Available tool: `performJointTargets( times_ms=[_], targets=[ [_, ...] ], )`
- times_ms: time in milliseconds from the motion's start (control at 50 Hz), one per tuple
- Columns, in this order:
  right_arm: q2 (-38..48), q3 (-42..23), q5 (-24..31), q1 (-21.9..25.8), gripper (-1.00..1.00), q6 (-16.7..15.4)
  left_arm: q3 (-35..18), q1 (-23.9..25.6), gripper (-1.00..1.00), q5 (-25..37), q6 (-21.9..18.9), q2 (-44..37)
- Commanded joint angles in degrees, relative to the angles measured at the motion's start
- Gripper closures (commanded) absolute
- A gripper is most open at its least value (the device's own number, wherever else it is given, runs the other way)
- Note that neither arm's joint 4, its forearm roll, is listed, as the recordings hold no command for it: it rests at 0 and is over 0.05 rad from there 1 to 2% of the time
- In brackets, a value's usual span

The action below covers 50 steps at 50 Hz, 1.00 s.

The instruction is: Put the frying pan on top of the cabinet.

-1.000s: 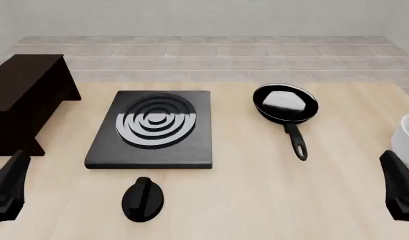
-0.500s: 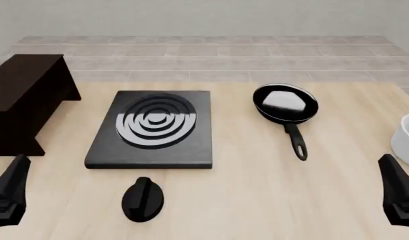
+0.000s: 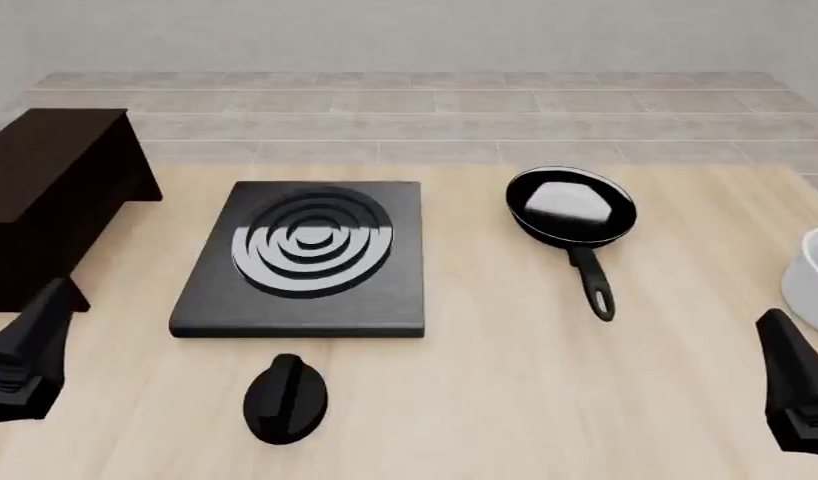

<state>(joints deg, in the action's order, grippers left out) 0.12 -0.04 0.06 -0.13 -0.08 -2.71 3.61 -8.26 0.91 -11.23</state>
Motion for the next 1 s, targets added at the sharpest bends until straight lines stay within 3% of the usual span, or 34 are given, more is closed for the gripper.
performJointTargets(
  times_ms=[20,220,380,580,1000],
  targets=[
    [-0.1,0.0,-0.1,-0.1,-1.00,0.1,-5.1,5.6,-1.00,-6.6,2.8,-11.6],
    [-0.1,0.0,-0.2,0.0,-1.00,0.1,-12.1,13.4,-1.00,-9.4,8.3,-22.2],
    [0.0,0.0,-0.3,-0.1,-1.00,0.1,-17.1,20.6,-1.00,-12.8,17.1,-32.8],
    [-0.1,0.0,-0.3,-0.1,-1.00,0.0,-21.5,27.0,-1.00,-14.9,24.5,-42.1],
    [-0.1,0.0,-0.4,0.0,-1.00,0.0,-29.2,35.4,-1.00,-19.7,32.6,-58.5]
  ],
)
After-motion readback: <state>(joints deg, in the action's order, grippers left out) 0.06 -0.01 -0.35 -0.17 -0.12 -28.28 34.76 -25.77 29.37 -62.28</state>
